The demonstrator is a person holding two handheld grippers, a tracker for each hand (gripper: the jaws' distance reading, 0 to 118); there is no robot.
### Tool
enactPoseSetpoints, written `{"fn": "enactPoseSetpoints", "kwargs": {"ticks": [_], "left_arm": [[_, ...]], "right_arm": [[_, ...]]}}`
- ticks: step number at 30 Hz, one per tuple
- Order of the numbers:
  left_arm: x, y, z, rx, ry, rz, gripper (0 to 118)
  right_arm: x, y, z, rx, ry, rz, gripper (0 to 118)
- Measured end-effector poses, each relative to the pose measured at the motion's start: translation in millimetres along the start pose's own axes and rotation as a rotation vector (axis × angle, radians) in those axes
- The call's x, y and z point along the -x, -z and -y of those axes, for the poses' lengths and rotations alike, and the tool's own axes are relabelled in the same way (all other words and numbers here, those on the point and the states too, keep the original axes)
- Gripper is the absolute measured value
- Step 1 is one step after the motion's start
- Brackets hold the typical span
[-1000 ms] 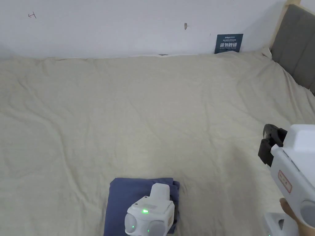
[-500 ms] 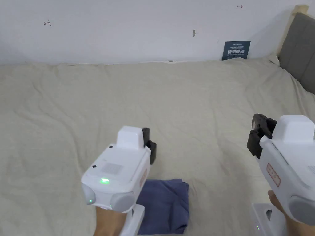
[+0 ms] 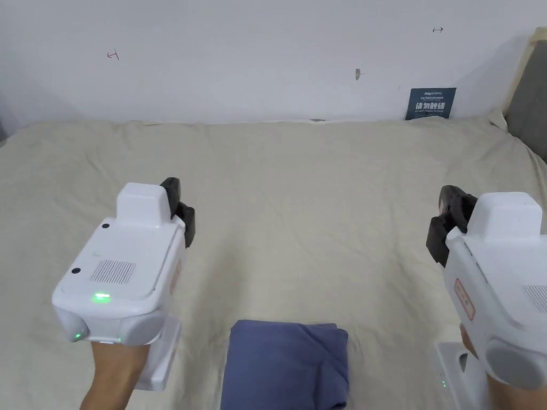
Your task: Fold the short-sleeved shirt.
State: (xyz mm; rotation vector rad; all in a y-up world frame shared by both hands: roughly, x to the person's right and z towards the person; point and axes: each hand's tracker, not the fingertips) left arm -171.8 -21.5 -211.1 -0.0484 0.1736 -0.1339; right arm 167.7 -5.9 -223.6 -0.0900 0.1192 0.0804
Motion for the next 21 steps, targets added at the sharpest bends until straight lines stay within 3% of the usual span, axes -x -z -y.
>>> {"fn": "enactPoseSetpoints", "kwargs": {"ticks": [15,21], "left_arm": [[20.9,-1.6,17.5,0.03,-0.046,-0.04,0],[24.1,-3.8,20.5,0.038,-0.044,-0.039,0]], "right_arm": [[12.5,4.1,5.9,0.012,-0.007,-0.041,1],[39.0,21.0,54.5,0.143,0.025,-0.122,1]]}}
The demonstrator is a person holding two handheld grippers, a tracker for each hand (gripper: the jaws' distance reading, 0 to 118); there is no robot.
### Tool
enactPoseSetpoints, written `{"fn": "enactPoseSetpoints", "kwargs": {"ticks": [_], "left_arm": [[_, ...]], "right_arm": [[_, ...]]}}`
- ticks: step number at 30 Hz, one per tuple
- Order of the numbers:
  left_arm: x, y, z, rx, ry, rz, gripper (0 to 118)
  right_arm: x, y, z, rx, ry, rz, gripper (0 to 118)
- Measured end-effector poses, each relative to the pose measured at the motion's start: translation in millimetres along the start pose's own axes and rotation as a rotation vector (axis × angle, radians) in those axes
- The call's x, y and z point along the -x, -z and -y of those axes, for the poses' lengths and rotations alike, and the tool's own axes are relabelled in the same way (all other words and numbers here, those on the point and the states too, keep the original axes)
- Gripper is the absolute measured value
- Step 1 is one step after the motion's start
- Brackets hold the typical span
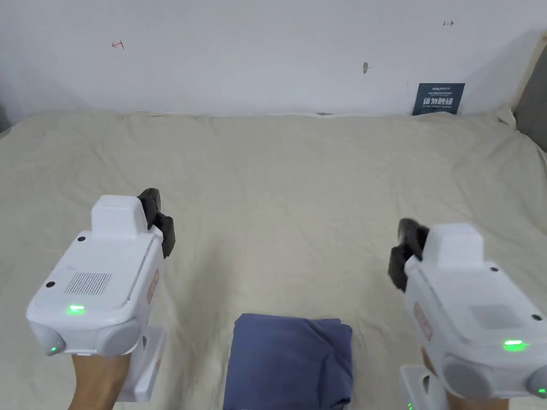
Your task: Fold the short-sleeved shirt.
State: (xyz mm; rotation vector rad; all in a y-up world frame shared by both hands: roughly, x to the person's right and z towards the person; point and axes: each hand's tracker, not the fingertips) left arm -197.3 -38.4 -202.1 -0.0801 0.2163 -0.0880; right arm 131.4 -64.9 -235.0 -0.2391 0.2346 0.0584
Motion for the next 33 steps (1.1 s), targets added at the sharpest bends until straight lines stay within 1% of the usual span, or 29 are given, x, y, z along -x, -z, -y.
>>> {"fn": "enactPoseSetpoints", "kwargs": {"ticks": [3,6,10,12,14,15,17,20,22,25,26,27,28,29,30,31,32,33], "left_arm": [[3.2,-1.2,1.8,0.006,0.001,0.003,0],[6.3,-3.0,4.9,0.01,0.012,0.002,0],[11.7,-3.1,10.0,0.028,0.019,0.001,0],[14.3,-4.0,13.1,0.039,0.01,0.005,0],[16.1,-5.2,17.0,0.051,0.01,0.009,0],[16.8,-5.8,19.4,0.061,0.012,0.015,0],[18.2,-6.2,25.6,0.097,0.0,0.034,0],[19.5,-3.3,37.1,0.181,-0.064,0.081,0],[18.5,0.9,48.3,0.257,-0.113,0.12,1],[14.9,9.1,69.9,0.413,-0.215,0.22,2],[13.1,12.7,78.6,0.462,-0.257,0.242,8],[11.1,17.9,88.2,0.537,-0.299,0.283,18],[8.3,23.8,99.5,0.618,-0.333,0.327,33],[5.3,30.0,109.9,0.696,-0.358,0.359,62],[1.2,35.4,121.7,0.757,-0.382,0.372,85],[-2.9,41.3,134.1,0.817,-0.41,0.38,106],[-7.4,46.1,144.3,0.87,-0.422,0.393,117],[-11.3,51.0,155.1,0.908,-0.442,0.399,118]], "right_arm": [[21.1,17.2,38.5,0.079,-0.029,-0.044,1],[42.3,32.1,76.7,0.172,-0.04,-0.108,1],[70.0,50.1,122.9,0.269,-0.1,-0.147,1],[77.9,58.6,140.3,0.324,-0.094,-0.147,1],[83.2,65.0,155.6,0.361,-0.095,-0.134,1],[85.1,68.5,163.1,0.38,-0.109,-0.12,1],[84.6,75.6,175.6,0.427,-0.099,-0.102,1],[81.5,86.0,195.2,0.489,-0.083,-0.1,1],[80.1,85.6,199.5,0.447,-0.094,-0.107,1],[76.1,86.2,200.0,0.452,-0.096,-0.124,1],[74.1,84.3,199.8,0.449,-0.079,-0.133,1],[71.5,83.5,200.8,0.445,-0.065,-0.142,1],[69.9,82.8,201.7,0.441,-0.059,-0.147,1],[69.9,82.4,201.8,0.44,-0.056,-0.149,1],[69.9,81.5,201.9,0.439,-0.054,-0.15,1],[70.2,81.6,201.6,0.44,-0.056,-0.151,1],[70.1,81.5,201.4,0.44,-0.057,-0.151,1],[69.7,81.5,201.2,0.443,-0.056,-0.151,1]]}}
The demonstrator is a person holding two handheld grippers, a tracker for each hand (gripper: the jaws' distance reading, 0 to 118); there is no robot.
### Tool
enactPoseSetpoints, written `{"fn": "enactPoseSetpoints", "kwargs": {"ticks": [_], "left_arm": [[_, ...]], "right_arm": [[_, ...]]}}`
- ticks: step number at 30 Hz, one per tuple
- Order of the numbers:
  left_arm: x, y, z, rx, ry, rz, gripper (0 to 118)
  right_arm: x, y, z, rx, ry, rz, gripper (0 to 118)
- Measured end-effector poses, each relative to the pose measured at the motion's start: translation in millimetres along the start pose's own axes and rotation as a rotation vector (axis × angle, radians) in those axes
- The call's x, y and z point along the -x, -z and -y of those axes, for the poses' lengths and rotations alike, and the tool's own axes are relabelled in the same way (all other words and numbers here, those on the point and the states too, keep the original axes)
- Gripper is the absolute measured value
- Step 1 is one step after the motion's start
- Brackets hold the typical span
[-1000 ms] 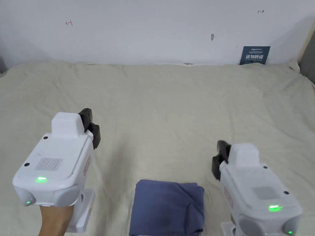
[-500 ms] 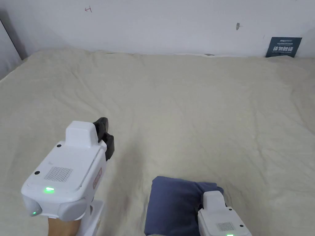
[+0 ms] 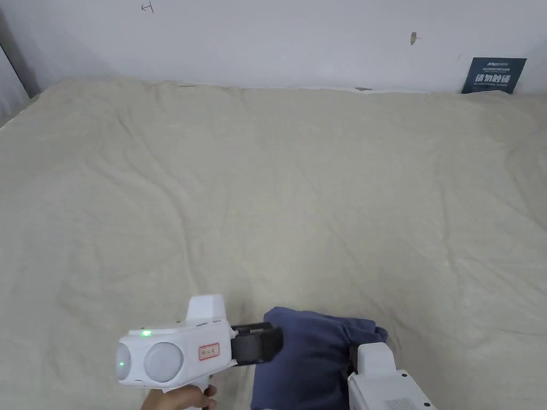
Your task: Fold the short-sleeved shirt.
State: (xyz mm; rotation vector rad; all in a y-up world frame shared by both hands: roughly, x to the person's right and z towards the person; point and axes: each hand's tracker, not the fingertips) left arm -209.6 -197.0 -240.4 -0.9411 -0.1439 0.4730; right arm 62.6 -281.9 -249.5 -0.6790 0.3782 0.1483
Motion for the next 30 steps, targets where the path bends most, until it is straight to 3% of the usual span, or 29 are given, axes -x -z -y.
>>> {"fn": "enactPoseSetpoints", "kwargs": {"ticks": [5,7,10,14,15,22,25,30], "left_arm": [[10.9,35.0,-1.0,0.111,-0.063,0.043,117],[15.3,44.0,-1.6,0.156,-0.074,0.066,109],[18.6,48.0,-0.6,0.176,-0.1,0.143,59],[24.0,52.6,-1.4,0.192,-0.148,0.171,24],[26.2,53.8,-1.3,0.192,-0.17,0.187,21],[28.6,28.0,-25.3,0.134,-0.12,0.167,18],[51.6,6.0,-53.2,0.098,-0.036,0.083,17],[122.7,-36.6,-104.5,0.05,-0.013,-0.076,17]], "right_arm": [[-1.2,-1.2,-0.5,0.003,0.01,-0.006,1],[-1.4,-1.7,-1.2,0.004,0.007,-0.008,1],[-2.9,-1.7,-1.4,0.003,0.009,-0.016,1],[-6.9,-2.7,-2.1,0.0,0.013,-0.034,1],[-8.4,-4.0,-4.2,0.001,0.015,-0.041,1],[-14.9,-34.1,-41.7,-0.087,0.047,-0.059,1],[-16.0,-47.3,-65.7,-0.146,0.02,-0.045,1],[-10.4,-57.6,-96.1,-0.218,0.001,-0.029,1]]}}
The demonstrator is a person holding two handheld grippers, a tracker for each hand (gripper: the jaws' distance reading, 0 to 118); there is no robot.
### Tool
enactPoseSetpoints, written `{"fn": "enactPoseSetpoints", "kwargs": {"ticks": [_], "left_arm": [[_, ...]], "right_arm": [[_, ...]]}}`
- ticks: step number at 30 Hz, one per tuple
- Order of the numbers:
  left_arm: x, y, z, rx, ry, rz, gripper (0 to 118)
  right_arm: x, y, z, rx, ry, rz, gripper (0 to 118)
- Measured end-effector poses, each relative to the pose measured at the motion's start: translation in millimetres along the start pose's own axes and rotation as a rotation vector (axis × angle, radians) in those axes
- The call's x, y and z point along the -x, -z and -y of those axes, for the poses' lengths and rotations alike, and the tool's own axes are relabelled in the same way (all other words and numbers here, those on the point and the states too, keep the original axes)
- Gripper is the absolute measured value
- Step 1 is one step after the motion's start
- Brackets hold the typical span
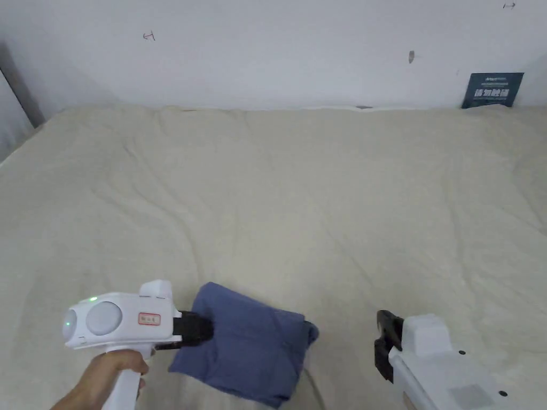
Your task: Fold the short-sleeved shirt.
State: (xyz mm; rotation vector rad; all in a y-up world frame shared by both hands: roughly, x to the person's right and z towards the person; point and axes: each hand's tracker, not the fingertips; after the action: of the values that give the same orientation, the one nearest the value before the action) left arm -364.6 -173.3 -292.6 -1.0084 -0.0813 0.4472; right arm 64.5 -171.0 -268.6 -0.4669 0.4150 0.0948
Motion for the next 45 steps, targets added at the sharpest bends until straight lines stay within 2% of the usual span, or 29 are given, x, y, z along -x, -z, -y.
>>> {"fn": "enactPoseSetpoints", "kwargs": {"ticks": [7,12,14,18,19,20,21,22,23,24,25,28,36,45], "left_arm": [[118.0,-48.2,-53.3,-0.046,-0.056,-0.292,17],[193.2,-67.4,-69.9,-0.041,-0.151,-0.466,17],[214.1,-72.8,-74.9,-0.034,-0.145,-0.529,17],[234.1,-77.1,-78.3,-0.042,-0.185,-0.539,17],[232.2,-77.0,-77.4,-0.045,-0.191,-0.53,18],[229.9,-76.5,-75.7,-0.046,-0.187,-0.521,24],[227.3,-74.4,-76.6,-0.049,-0.178,-0.528,37],[222.4,-73.9,-76.0,-0.05,-0.166,-0.569,59],[218.6,-74.2,-75.0,-0.056,-0.166,-0.589,92],[213.0,-76.7,-74.3,-0.052,-0.167,-0.589,112],[209.7,-79.2,-74.4,-0.059,-0.165,-0.582,118],[181.0,-100.3,-71.5,-0.187,-0.141,-0.55,113],[76.6,-170.5,-66.5,-0.447,-0.098,-0.581,112],[-67.1,-228.6,-41.3,-0.854,0.132,-0.528,113]], "right_arm": [[19.0,17.3,-32.5,-0.049,-0.013,0.003,1],[37.2,32.1,-53.7,-0.057,-0.016,-0.004,1],[41.9,38.6,-58.3,-0.055,-0.021,-0.004,1],[41.8,50.9,-59.3,-0.05,-0.021,-0.004,1],[40.6,52.6,-58.0,-0.049,-0.02,-0.004,1],[39.8,52.6,-57.6,-0.048,-0.016,-0.002,1],[39.3,52.1,-57.8,-0.049,-0.013,-0.001,1],[38.4,51.4,-58.8,-0.05,-0.01,0.001,1],[38.1,49.2,-60.5,-0.05,-0.007,0.003,1],[37.2,45.5,-62.2,-0.054,-0.004,0.005,1],[36.2,41.6,-64.5,-0.058,0.002,0.01,1],[34.4,26.3,-75.9,-0.083,0.013,0.024,1],[17.0,-26.3,-116.7,-0.221,0.019,0.061,1],[-16.1,-87.8,-160.0,-0.36,-0.003,0.168,1]]}}
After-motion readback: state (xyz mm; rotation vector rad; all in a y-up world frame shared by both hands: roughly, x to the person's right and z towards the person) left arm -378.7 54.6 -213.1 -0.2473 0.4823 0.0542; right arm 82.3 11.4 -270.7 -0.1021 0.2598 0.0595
